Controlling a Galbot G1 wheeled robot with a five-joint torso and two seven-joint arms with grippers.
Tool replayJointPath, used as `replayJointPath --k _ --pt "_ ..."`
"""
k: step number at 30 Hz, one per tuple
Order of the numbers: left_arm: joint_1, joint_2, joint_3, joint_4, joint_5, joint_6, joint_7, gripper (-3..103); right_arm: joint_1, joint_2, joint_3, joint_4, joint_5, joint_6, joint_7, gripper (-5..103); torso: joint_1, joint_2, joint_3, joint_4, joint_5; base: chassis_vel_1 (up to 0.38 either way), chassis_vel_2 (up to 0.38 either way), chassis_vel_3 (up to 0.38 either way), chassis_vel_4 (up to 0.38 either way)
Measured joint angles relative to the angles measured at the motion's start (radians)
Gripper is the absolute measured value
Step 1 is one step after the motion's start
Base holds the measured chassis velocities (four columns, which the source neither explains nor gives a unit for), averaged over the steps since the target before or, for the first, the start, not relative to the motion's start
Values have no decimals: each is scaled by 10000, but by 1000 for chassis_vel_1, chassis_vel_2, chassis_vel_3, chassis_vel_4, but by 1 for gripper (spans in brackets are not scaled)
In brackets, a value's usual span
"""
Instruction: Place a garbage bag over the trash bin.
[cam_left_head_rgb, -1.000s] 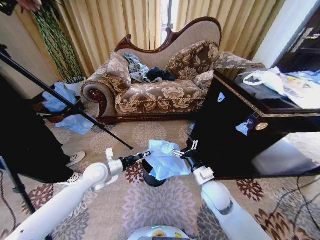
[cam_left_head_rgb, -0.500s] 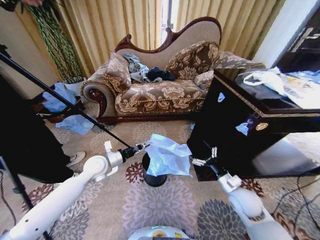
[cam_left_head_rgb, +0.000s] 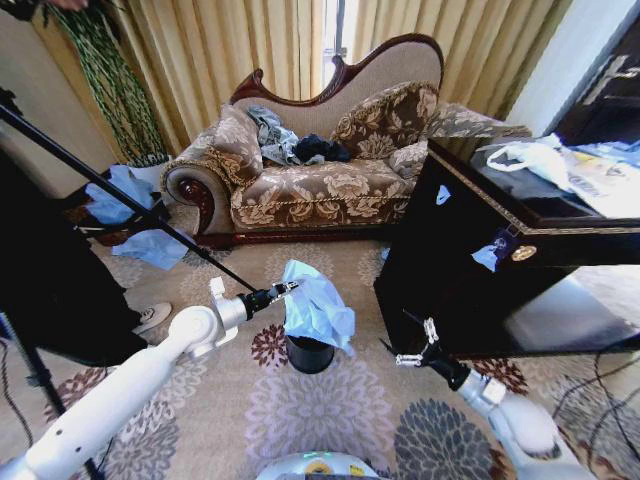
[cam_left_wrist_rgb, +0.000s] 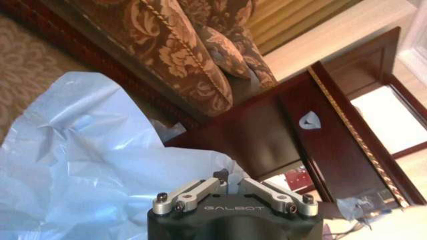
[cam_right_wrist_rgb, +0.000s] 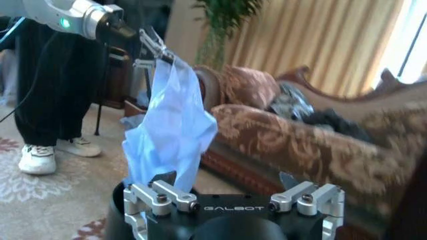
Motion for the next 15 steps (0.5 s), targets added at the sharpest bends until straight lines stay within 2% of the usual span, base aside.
replayJointPath --k 6,9,10,13,15 --pt "-446 -52 166 195 -290 -81 -439 0 -669 329 -272 -57 443 93 44 95 -1 0 0 0 -4 0 0 0 0" --pt "-754 -126 251 387 -401 -101 -551 0 -884 526 -377 -390 683 324 -406 80 0 0 0 2 -3 0 0 0 0" --pt "-754 -126 251 387 -401 -101 -551 0 -884 526 -377 -390 683 324 -406 80 0 0 0 2 -3 0 0 0 0" --pt "-1059 -217 346 507 -527 -115 -657 0 -1183 729 -692 -683 759 567 -1110 63 -1 0 0 -1 -4 0 0 0 0" --pt "-1115 -238 376 524 -543 -116 -679 0 -1204 792 -791 -748 751 615 -1261 63 -1 0 -1 -1 -1 0 0 0 0"
